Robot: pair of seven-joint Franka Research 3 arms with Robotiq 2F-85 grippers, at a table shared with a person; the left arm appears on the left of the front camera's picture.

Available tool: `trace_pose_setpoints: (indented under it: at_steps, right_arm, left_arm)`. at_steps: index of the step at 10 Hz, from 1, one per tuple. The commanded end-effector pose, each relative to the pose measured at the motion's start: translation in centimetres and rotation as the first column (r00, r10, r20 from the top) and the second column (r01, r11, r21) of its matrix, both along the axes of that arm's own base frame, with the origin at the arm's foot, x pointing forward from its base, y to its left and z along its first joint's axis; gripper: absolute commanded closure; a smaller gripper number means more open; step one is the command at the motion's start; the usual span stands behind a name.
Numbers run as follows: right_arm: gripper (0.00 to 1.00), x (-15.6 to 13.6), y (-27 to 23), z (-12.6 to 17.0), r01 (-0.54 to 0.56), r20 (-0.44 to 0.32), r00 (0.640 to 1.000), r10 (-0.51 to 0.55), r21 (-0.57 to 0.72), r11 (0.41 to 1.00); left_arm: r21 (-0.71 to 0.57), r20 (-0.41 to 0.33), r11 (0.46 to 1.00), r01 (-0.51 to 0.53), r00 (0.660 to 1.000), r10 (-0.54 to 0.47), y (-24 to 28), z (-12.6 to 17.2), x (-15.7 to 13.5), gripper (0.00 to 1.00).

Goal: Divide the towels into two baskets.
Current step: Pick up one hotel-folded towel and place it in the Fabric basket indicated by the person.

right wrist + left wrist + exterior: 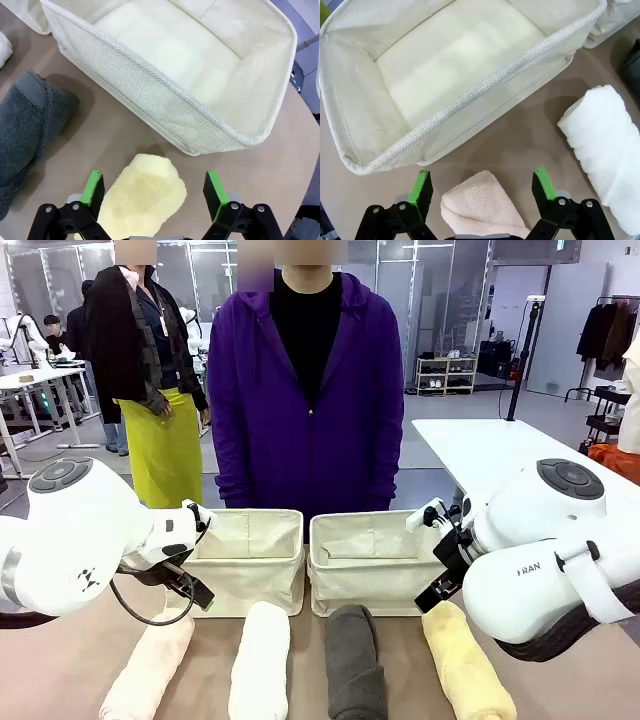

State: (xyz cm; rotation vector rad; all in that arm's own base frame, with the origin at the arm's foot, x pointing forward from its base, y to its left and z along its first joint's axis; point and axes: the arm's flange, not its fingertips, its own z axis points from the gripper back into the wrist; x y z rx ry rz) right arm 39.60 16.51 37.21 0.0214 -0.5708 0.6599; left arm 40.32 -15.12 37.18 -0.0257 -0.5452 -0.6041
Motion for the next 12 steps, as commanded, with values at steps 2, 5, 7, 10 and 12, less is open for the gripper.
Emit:
trace_pose_setpoints:
  at_steps: [2,5,7,10,12]
  right_arm:
    - [0.00,0.0,0.0,0.0,0.000,0.000,1.000,0.000,0.000,1.000]
    - [0.00,0.0,0.0,0.0,0.000,0.000,1.000,0.000,0.000,1.000]
    - [0.00,0.0,0.0,0.0,0.000,0.000,1.000,0.000,0.000,1.000]
    - [0.00,0.0,-0.1,0.0,0.000,0.000,1.000,0.000,-0.001,1.000]
    - [0.00,0.5,0.2,2.9,-0.007,-0.018,1.000,0.008,0.069,0.998]
  left_arm:
    - [0.000,0.000,1.000,0.000,1.000,0.000,0.0,0.0,0.0,0.00]
    - [0.000,0.000,1.000,0.000,1.000,0.000,0.0,0.0,0.0,0.00]
    - [0.000,0.000,1.000,0.000,1.000,0.000,0.0,0.0,0.0,0.00]
    - [0.000,0.000,1.000,0.001,1.000,-0.001,0.0,0.0,0.0,0.00]
    - [-0.017,-0.007,0.999,-0.030,1.000,0.030,-1.2,3.3,0.3,0.00]
